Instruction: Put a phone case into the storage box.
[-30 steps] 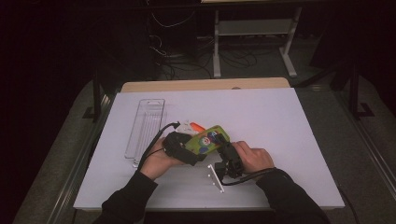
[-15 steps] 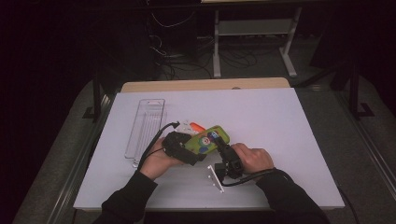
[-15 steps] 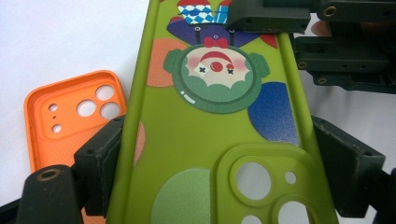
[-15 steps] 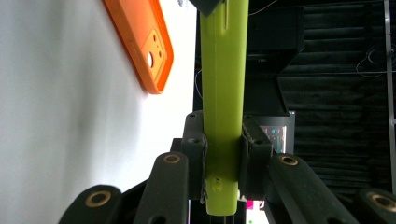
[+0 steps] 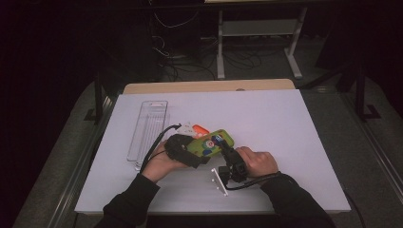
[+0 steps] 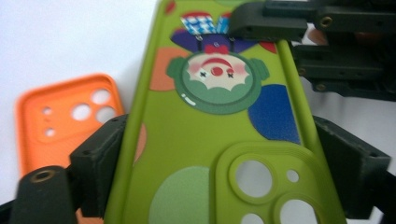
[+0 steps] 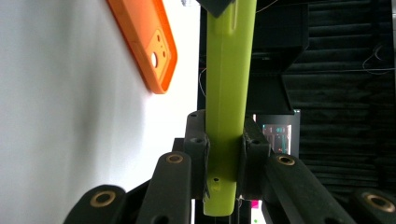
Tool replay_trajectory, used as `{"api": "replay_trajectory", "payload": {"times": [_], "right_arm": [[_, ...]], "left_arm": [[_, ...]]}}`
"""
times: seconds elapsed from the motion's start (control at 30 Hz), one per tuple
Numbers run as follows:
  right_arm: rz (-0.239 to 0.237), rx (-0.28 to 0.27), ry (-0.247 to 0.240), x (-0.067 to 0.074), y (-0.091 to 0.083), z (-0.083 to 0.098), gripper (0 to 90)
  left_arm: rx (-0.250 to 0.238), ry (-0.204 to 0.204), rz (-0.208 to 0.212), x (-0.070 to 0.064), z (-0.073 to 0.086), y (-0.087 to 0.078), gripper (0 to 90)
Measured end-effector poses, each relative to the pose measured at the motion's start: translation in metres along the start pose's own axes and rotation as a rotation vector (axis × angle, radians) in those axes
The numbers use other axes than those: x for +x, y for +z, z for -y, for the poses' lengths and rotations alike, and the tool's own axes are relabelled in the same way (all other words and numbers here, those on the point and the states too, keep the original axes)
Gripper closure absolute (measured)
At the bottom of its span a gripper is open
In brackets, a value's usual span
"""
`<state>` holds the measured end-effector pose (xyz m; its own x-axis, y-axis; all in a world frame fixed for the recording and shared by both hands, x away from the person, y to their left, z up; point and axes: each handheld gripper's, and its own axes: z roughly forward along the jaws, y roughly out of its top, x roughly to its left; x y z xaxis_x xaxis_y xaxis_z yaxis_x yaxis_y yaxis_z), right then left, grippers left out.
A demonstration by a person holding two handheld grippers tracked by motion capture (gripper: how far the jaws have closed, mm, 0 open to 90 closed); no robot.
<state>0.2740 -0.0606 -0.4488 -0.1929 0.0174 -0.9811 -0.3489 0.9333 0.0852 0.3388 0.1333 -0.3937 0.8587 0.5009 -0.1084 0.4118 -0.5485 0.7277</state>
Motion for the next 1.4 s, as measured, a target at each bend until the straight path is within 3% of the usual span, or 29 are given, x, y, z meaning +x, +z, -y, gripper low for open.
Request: {"api": "replay_trajectory", "payload": {"times": [0.07, 0.1, 0.13, 0.23, 0.43, 0.53, 0.57, 0.6, 0.73, 0.8, 0.83, 0.87, 0.9, 0.97, 1.0, 1.03, 1.07, 1.1, 1.13, 1.17, 1.23, 1.3, 1.33, 1.4], "right_arm": [[0.002, 0.004, 0.006, 0.0, 0.0, 0.0, 75.8], [0.009, 0.005, 0.014, -0.001, 0.0, 0.002, 75.8], [0.018, 0.003, 0.02, -0.001, 0.001, 0.002, 75.8], [0.011, 0.012, 0.021, -0.001, 0.002, 0.004, 75.8], [-0.004, 0.021, 0.075, -0.004, 0.004, 0.009, 75.7], [-0.032, 0.037, 0.14, -0.008, 0.005, 0.015, 75.7], [-0.032, 0.037, 0.14, -0.008, 0.005, 0.015, 75.7], [-0.075, 0.05, 0.161, -0.009, 0.005, 0.018, 75.7], [-0.096, 0.041, 0.194, -0.013, 0.007, 0.022, 75.7], [-0.109, 0.049, 0.233, -0.014, 0.007, 0.023, 75.7], [-0.122, 0.047, 0.254, -0.016, 0.008, 0.025, 75.6], [-0.13, 0.053, 0.274, -0.017, 0.008, 0.026, 75.6], [-0.157, 0.066, 0.361, -0.017, 0.009, 0.027, 75.6], [-0.172, 0.065, 0.397, -0.021, 0.01, 0.03, 75.6], [-0.172, 0.065, 0.397, -0.021, 0.01, 0.03, 75.6], [-0.186, 0.068, 0.433, -0.023, 0.01, 0.032, 75.6], [-0.221, 0.071, 0.507, -0.025, 0.01, 0.035, 75.6], [-0.221, 0.071, 0.507, -0.025, 0.01, 0.035, 75.6], [-0.249, 0.073, 0.601, -0.026, 0.01, 0.036, 75.6], [-0.256, 0.075, 0.633, -0.026, 0.01, 0.037, 75.6], [-0.264, 0.07, 0.641, -0.027, 0.01, 0.039, 75.6], [-0.294, 0.071, 0.688, -0.03, 0.012, 0.042, 75.6], [-0.294, 0.071, 0.688, -0.03, 0.012, 0.042, 75.6], [-0.325, 0.074, 0.748, -0.033, 0.012, 0.045, 75.6]], "left_arm": [[0.008, 0.002, -0.001, 0.001, 0.0, 0.0, 8.9], [0.012, 0.009, 0.003, 0.001, 0.0, 0.0, 1.3], [0.012, 0.009, 0.003, 0.001, 0.0, 0.0, 0.0], [-0.003, 0.016, 0.031, 0.001, 0.0, -0.002, 0.0], [-0.034, 0.016, 0.032, 0.0, 0.0, -0.004, 0.0], [-0.034, 0.021, 0.022, 0.003, 0.001, -0.007, 0.0], [-0.034, 0.021, 0.022, 0.003, 0.001, -0.007, 0.0], [-0.032, 0.037, 0.019, 0.005, 0.001, -0.008, 0.0], [-0.044, 0.02, 0.012, 0.006, 0.002, -0.009, 0.0], [-0.054, 0.016, 0.009, 0.006, 0.002, -0.01, 0.0], [-0.039, 0.04, 0.004, 0.007, 0.001, -0.011, 0.0], [-0.043, 0.022, 0.008, 0.006, 0.002, -0.01, 0.0], [-0.042, 0.024, 0.008, 0.006, 0.002, -0.01, 0.0], [-0.036, 0.029, 0.006, 0.006, 0.002, -0.01, 0.0], [-0.049, 0.01, 0.012, 0.004, 0.002, -0.008, 0.0], [-0.046, 0.012, 0.012, 0.004, 0.002, -0.008, 0.0], [-0.045, 0.03, 0.008, 0.004, 0.002, -0.008, 0.0], [-0.043, 0.059, 0.003, 0.006, 0.002, -0.008, 0.0], [-0.04, 0.069, -0.002, 0.006, 0.002, -0.008, 0.0], [-0.033, 0.041, 0.0, 0.004, 0.003, -0.008, 0.0], [-0.027, 0.048, 0.0, 0.005, 0.003, -0.008, 0.0], [-0.018, 0.056, -0.007, 0.007, 0.003, -0.009, 0.0], [-0.033, 0.037, -0.007, 0.006, 0.003, -0.008, 0.0], [-0.031, 0.034, -0.01, 0.006, 0.003, -0.008, 0.0]]}}
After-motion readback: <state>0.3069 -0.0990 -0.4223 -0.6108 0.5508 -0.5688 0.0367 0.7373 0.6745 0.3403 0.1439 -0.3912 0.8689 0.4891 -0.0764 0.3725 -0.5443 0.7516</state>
